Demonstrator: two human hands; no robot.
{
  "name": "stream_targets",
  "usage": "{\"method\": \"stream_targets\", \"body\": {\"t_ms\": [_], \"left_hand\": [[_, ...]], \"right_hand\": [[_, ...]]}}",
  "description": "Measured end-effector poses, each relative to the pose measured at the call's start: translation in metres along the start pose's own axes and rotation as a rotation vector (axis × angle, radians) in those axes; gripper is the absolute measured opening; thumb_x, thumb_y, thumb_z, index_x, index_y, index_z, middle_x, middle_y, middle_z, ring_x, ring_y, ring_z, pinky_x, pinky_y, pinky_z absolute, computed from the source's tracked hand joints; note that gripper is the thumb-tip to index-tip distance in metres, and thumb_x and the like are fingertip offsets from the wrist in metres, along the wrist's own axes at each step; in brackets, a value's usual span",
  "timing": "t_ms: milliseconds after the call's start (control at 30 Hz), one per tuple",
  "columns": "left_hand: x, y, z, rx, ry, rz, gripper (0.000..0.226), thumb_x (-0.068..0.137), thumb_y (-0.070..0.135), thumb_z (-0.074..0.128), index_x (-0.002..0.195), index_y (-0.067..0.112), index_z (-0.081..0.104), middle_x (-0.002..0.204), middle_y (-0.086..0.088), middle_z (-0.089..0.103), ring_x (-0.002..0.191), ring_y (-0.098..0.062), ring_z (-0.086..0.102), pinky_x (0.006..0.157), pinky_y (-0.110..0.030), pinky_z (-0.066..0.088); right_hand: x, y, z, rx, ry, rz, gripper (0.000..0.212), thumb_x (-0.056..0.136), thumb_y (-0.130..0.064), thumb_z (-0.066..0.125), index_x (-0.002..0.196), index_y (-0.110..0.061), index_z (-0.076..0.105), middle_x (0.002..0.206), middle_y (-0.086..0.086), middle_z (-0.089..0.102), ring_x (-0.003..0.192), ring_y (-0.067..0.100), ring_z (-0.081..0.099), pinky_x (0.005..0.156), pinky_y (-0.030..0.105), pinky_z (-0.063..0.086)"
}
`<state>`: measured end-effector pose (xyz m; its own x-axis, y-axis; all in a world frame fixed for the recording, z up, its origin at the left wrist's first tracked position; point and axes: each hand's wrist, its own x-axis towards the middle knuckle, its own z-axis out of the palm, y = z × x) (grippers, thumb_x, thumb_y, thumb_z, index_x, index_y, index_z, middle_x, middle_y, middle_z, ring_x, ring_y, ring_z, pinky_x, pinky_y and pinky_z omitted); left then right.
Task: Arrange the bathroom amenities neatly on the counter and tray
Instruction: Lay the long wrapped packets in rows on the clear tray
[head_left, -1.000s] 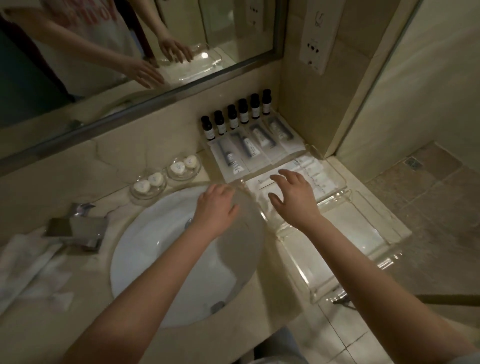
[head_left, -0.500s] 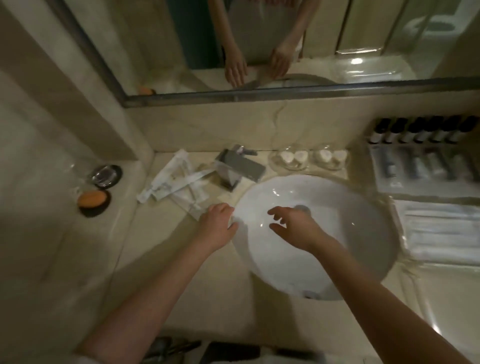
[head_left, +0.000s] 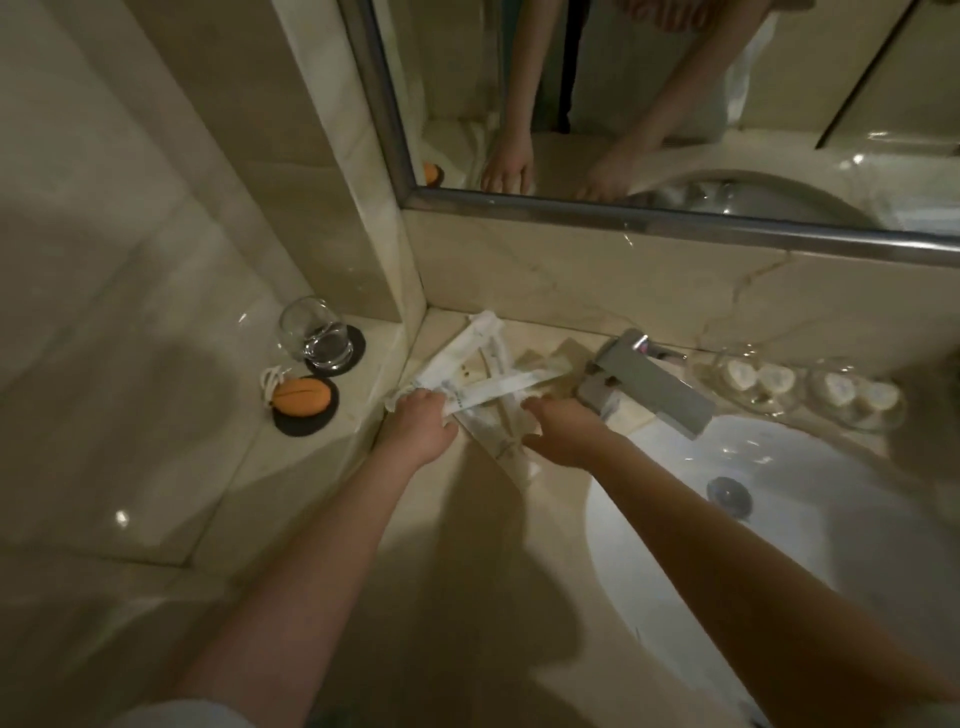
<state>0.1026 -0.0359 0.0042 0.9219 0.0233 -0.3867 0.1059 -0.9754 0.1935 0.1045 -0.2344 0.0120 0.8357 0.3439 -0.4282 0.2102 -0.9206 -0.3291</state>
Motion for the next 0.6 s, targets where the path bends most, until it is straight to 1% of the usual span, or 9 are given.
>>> {"method": "stream_targets", "body": {"t_ms": [67, 133, 200, 267, 333, 400, 500, 533, 600], "left_hand": [[0.013, -0.001, -0.003, -0.012, -0.002, -0.003, 0.045, 0.087, 0.034, 0.052, 0.127, 0.015, 0.049, 0.130, -0.012, 0.048, 0.120, -0.033, 0.044, 0.091, -0.042, 0.042], [0.026, -0.002, -0.001, -0.024, -0.023, -0.006, 0.047, 0.086, 0.036, 0.052, 0.129, 0.017, 0.047, 0.131, -0.010, 0.047, 0.122, -0.032, 0.042, 0.092, -0.043, 0.041], [0.037, -0.004, 0.002, -0.042, -0.029, -0.017, 0.045, 0.086, 0.035, 0.052, 0.128, 0.018, 0.048, 0.129, -0.010, 0.049, 0.121, -0.032, 0.043, 0.095, -0.044, 0.041], [0.046, -0.008, 0.007, -0.070, -0.023, 0.000, 0.040, 0.085, 0.030, 0.053, 0.124, 0.017, 0.051, 0.126, -0.010, 0.052, 0.117, -0.031, 0.045, 0.095, -0.043, 0.043], [0.051, -0.012, 0.010, -0.092, -0.008, 0.021, 0.036, 0.084, 0.027, 0.056, 0.118, 0.018, 0.052, 0.122, -0.008, 0.054, 0.116, -0.029, 0.046, 0.094, -0.041, 0.042], [0.055, -0.015, 0.009, -0.127, 0.011, 0.030, 0.037, 0.082, 0.030, 0.057, 0.117, 0.019, 0.054, 0.122, -0.005, 0.053, 0.117, -0.028, 0.046, 0.095, -0.040, 0.042], [0.062, -0.019, 0.001, -0.156, 0.133, 0.038, 0.040, 0.088, 0.030, 0.049, 0.125, 0.015, 0.051, 0.128, -0.007, 0.050, 0.116, -0.028, 0.047, 0.099, -0.041, 0.040], [0.066, -0.020, -0.002, -0.168, 0.197, 0.034, 0.038, 0.090, 0.025, 0.046, 0.126, 0.012, 0.051, 0.130, -0.009, 0.050, 0.117, -0.028, 0.047, 0.100, -0.040, 0.039], [0.072, -0.021, -0.008, -0.279, 0.300, -0.029, 0.035, 0.093, 0.015, 0.041, 0.125, 0.009, 0.052, 0.130, -0.011, 0.051, 0.118, -0.029, 0.048, 0.100, -0.037, 0.039]], "right_hand": [[0.021, -0.006, -0.005, -0.039, 0.041, -0.013, 0.061, 0.090, -0.031, 0.054, 0.143, -0.016, 0.028, 0.146, 0.011, 0.036, 0.130, 0.031, 0.039, 0.100, 0.046, 0.044], [0.043, -0.009, -0.009, -0.080, 0.040, -0.028, 0.062, 0.090, -0.032, 0.053, 0.144, -0.018, 0.026, 0.149, 0.008, 0.032, 0.135, 0.030, 0.031, 0.102, 0.048, 0.039], [0.064, -0.011, -0.011, -0.135, 0.007, -0.040, 0.063, 0.089, -0.038, 0.053, 0.143, -0.019, 0.026, 0.147, 0.006, 0.034, 0.134, 0.030, 0.033, 0.103, 0.048, 0.037], [0.083, -0.013, -0.012, -0.193, -0.011, -0.062, 0.059, 0.089, -0.041, 0.053, 0.140, -0.019, 0.034, 0.142, 0.006, 0.042, 0.130, 0.029, 0.039, 0.104, 0.047, 0.035], [0.096, -0.017, -0.013, -0.261, -0.001, -0.099, 0.050, 0.088, -0.040, 0.053, 0.133, -0.019, 0.044, 0.133, 0.007, 0.049, 0.124, 0.028, 0.042, 0.104, 0.047, 0.035], [0.105, -0.019, -0.013, -0.317, -0.002, -0.129, 0.042, 0.088, -0.035, 0.053, 0.126, -0.017, 0.050, 0.126, 0.008, 0.052, 0.119, 0.028, 0.045, 0.101, 0.045, 0.036], [0.115, -0.018, -0.010, -0.317, -0.002, -0.124, 0.030, 0.088, -0.029, 0.052, 0.114, -0.012, 0.055, 0.114, 0.009, 0.058, 0.108, 0.026, 0.051, 0.097, 0.041, 0.039], [0.116, -0.017, -0.011, -0.278, -0.004, -0.115, 0.028, 0.088, -0.028, 0.053, 0.111, -0.011, 0.056, 0.112, 0.009, 0.059, 0.105, 0.025, 0.053, 0.094, 0.039, 0.040], [0.116, -0.011, -0.016, -0.168, 0.015, -0.085, 0.024, 0.088, -0.029, 0.054, 0.105, -0.013, 0.058, 0.107, 0.007, 0.060, 0.098, 0.024, 0.057, 0.083, 0.036, 0.044]]}}
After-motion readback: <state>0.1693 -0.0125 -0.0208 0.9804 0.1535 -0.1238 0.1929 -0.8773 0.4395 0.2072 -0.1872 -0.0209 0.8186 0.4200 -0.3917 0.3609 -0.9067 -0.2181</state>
